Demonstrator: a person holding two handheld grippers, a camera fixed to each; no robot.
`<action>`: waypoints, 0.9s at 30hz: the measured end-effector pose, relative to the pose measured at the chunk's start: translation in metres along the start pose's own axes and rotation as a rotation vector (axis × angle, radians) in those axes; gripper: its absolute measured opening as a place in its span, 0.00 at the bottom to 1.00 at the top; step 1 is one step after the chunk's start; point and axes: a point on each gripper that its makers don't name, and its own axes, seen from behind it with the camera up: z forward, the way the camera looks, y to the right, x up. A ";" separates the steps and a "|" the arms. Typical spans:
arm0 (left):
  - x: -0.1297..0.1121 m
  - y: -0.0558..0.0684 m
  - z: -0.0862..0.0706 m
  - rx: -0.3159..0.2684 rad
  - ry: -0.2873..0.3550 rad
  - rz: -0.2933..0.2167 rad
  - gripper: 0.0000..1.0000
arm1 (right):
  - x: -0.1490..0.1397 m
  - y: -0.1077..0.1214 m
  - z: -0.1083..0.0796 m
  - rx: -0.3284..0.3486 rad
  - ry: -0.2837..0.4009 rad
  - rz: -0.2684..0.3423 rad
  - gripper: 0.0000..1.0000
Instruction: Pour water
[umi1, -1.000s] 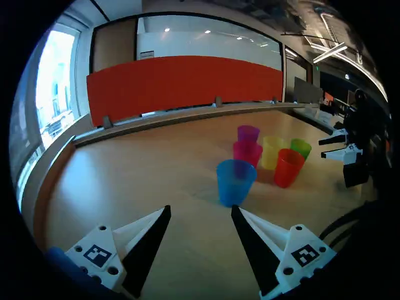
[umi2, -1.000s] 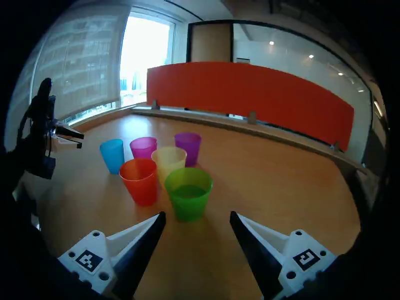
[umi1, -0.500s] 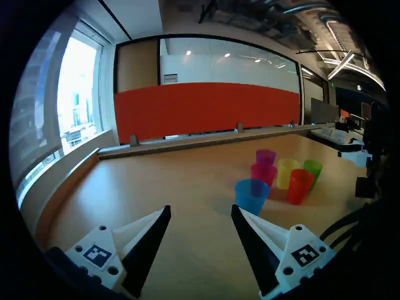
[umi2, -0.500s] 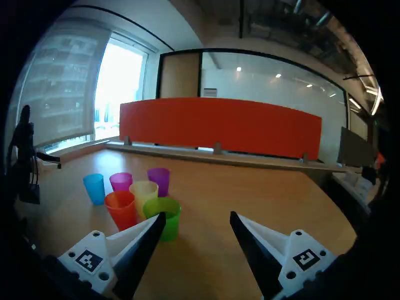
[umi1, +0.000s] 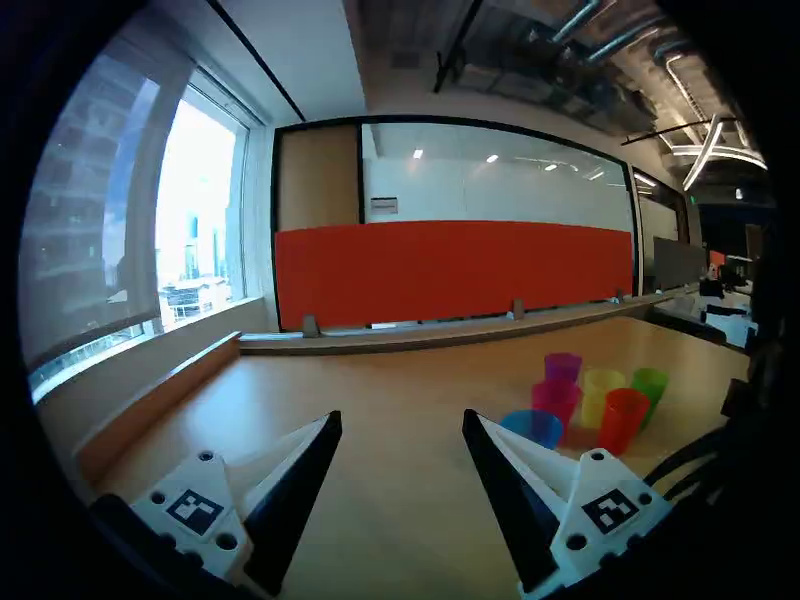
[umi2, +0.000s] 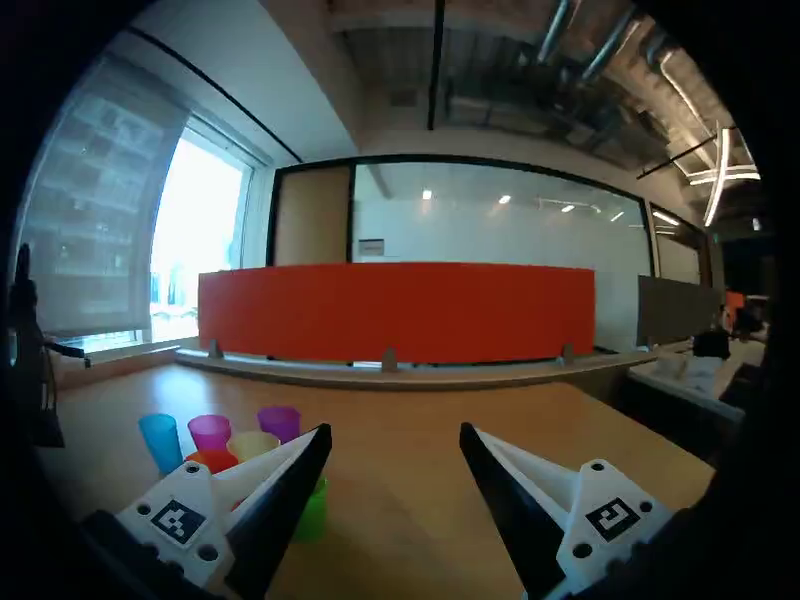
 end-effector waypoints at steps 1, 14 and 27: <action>0.000 -0.001 0.000 0.007 0.007 -0.004 0.90 | 0.001 0.001 0.000 -0.009 0.008 0.005 0.99; 0.002 0.001 0.001 0.048 0.060 -0.024 0.89 | 0.012 0.014 0.004 -0.076 0.070 0.059 0.99; 0.020 0.010 0.007 0.087 0.141 -0.017 0.89 | 0.004 0.013 0.001 -0.071 0.019 0.018 0.99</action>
